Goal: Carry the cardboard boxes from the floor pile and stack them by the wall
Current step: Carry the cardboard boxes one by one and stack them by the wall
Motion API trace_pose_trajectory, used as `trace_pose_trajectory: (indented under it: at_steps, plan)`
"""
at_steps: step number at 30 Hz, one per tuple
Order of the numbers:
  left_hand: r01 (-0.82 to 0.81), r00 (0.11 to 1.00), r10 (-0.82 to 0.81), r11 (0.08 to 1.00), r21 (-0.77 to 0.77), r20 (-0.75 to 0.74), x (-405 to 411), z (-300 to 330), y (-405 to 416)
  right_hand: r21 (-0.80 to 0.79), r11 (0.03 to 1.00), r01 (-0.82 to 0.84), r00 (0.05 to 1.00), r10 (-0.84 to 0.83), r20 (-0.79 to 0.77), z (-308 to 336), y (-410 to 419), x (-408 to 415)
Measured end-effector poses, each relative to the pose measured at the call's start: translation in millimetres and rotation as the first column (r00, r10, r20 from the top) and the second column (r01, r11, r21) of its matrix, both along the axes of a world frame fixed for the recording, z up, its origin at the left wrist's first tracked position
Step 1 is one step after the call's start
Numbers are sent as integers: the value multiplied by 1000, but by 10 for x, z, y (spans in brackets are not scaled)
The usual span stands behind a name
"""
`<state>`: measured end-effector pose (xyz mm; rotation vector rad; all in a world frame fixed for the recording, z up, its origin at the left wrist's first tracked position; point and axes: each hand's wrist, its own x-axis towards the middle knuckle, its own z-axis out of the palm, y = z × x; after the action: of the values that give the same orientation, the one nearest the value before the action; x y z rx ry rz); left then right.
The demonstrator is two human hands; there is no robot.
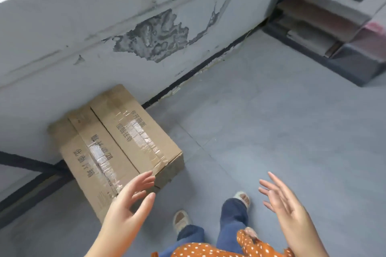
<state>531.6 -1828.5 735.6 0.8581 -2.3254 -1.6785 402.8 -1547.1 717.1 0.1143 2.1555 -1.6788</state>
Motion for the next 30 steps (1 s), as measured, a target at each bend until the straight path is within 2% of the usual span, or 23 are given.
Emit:
trace_pose_trajectory:
  at_steps: [7,13,19,23,26,30]
  plan:
    - [257,965,-253,965,58,-65,-233,87,488,7,954,300,952,-299,-62,111,546,651]
    - [467,882,-461,882,57,-96,-342,202,1174,13,856,516,852,-511,-114,177,1294,1255]
    - [552,827,-546,834,10,-131,-133,256,2101,19,761,648,758,-643,-114,166,2283,1998]
    - [615,785,-606,787,51,-130,177,176,2902,28,700,713,697,-704,-137,212,3033,2547]
    - [714,700,-704,696,83,-122,363,94,3561,38,616,787,614,-775,-148,224,3543,3030]
    - [857,515,-849,508,84,-121,502,126,4419,24,437,899,436,-887,-151,241,4028,3685]
